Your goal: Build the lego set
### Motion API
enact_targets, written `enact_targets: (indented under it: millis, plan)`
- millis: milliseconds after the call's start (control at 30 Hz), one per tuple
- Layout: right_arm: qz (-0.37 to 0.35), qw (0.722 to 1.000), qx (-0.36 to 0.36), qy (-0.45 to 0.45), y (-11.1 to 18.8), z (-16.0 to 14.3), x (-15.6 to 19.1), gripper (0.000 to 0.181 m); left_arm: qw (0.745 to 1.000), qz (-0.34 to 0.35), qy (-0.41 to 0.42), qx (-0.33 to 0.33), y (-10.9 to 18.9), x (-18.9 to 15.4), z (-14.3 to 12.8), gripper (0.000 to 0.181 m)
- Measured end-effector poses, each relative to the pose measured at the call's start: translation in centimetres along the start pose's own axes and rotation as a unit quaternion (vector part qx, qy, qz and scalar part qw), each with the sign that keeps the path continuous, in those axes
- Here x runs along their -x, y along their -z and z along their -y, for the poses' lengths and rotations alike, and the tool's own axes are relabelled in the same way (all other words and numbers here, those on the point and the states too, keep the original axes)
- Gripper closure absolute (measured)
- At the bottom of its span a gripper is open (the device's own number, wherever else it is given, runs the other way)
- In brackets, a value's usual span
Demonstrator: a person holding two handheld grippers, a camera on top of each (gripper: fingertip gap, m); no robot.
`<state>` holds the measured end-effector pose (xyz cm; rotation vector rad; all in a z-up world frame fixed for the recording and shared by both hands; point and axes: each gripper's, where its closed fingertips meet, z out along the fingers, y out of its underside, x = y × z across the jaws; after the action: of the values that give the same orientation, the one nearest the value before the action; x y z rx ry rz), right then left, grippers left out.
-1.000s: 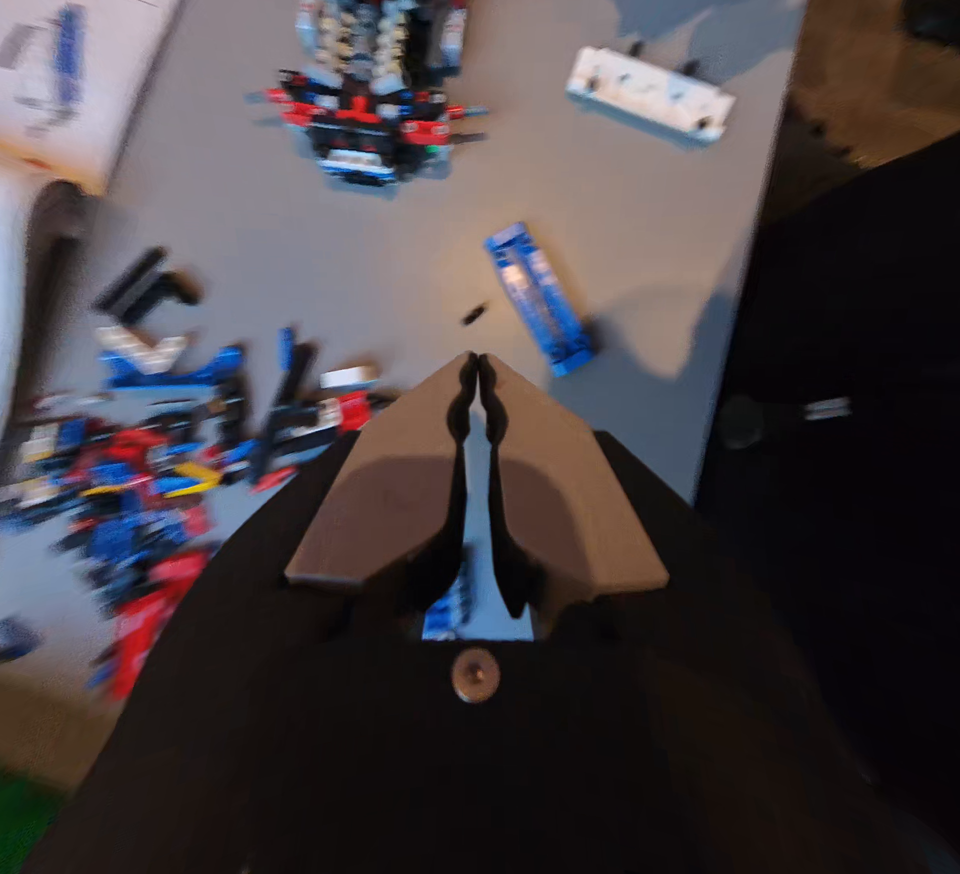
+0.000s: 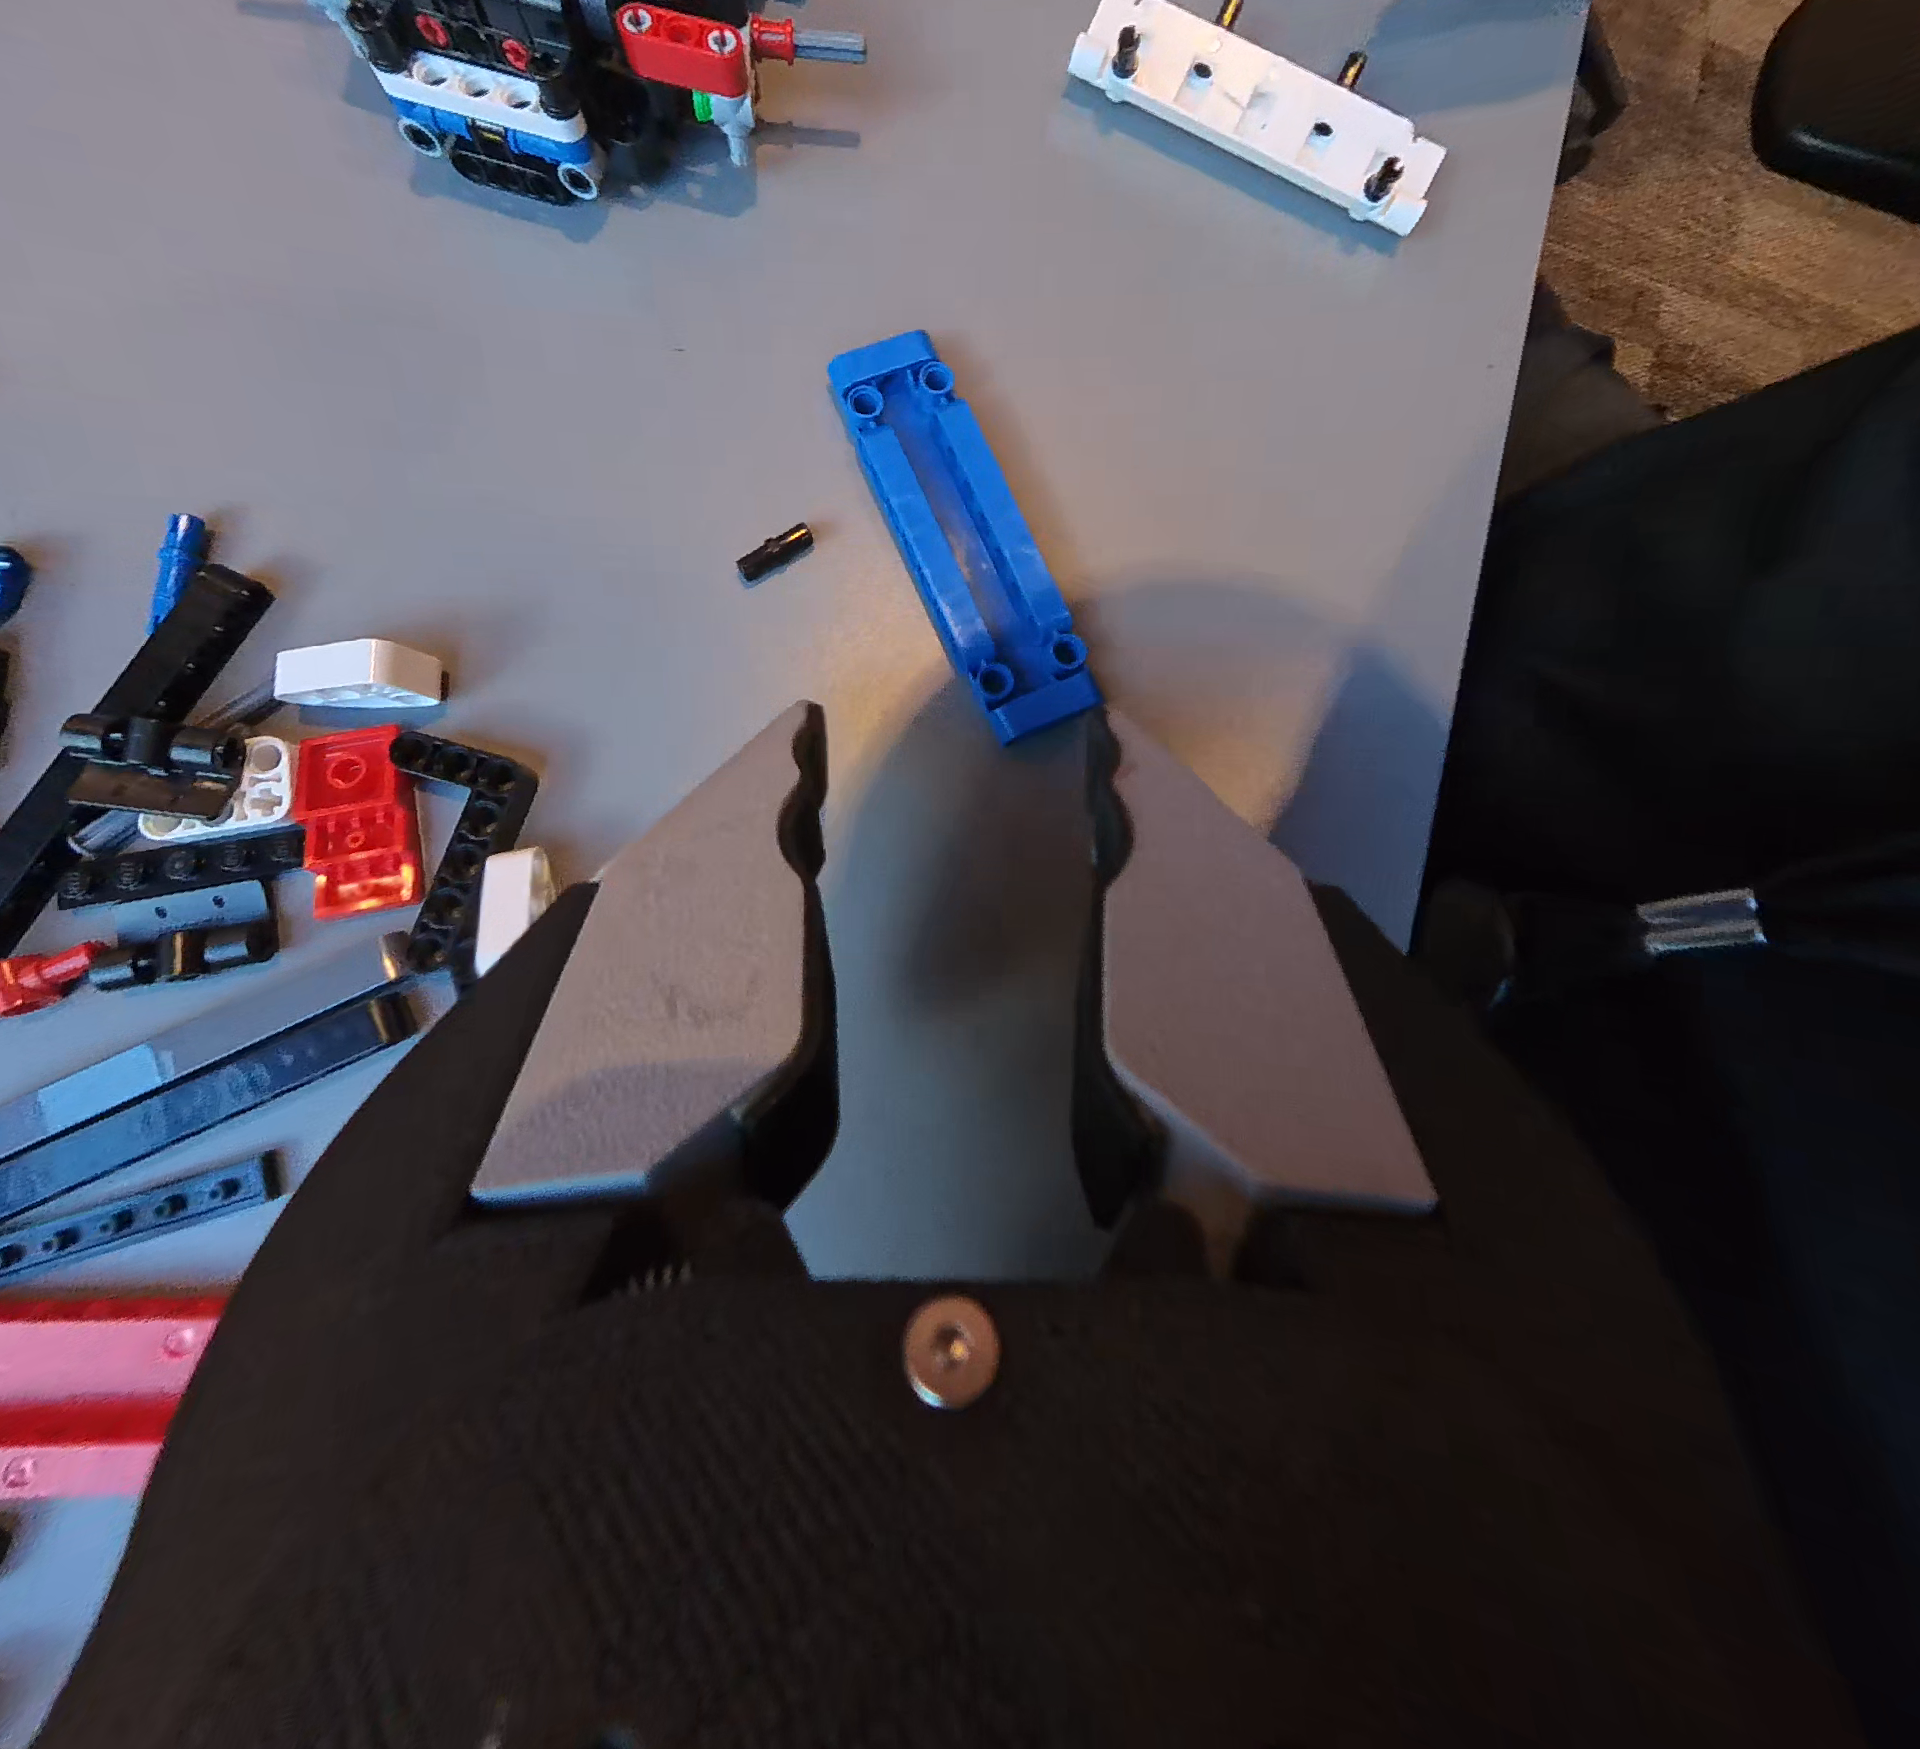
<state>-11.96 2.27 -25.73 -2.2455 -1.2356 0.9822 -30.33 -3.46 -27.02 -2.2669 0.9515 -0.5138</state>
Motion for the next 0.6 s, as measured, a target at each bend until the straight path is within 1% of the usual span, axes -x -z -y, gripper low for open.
enact_targets:
  millis: [100,300,333,400,433,500,600]
  plan:
    - [0.013,1.0,-0.007,-0.01,-0.3,-0.3,0.7,0.146,1.0,-0.002,-0.001,0.011,-0.6,-0.3,-0.3,0.134]
    - [0.03,0.999,0.03,-0.023,-2.3,-0.5,1.3,0.145,1.0,-0.025,0.013,-0.002,-0.8,-0.5,0.1,0.137]
    - [0.031,0.999,0.034,-0.022,-2.5,-0.4,1.3,0.15,0.999,-0.029,0.015,-0.003,-0.8,-0.4,0.2,0.138]
    - [0.034,0.998,0.044,-0.016,-3.0,-0.1,1.4,0.154,0.999,-0.038,0.018,-0.005,-0.8,-0.4,0.2,0.138]
    - [0.034,0.998,0.051,-0.007,-3.3,-0.1,1.5,0.159,0.999,-0.042,0.017,-0.007,-0.8,-0.5,0.3,0.138]
    - [0.04,0.997,0.066,0.02,-3.8,-0.2,1.8,0.175,0.999,-0.052,0.012,-0.011,-1.0,-0.7,0.5,0.138]
    - [0.047,0.996,0.066,0.024,-4.0,0.1,1.7,0.175,0.998,-0.065,0.011,-0.018,-1.2,-0.8,0.7,0.139]
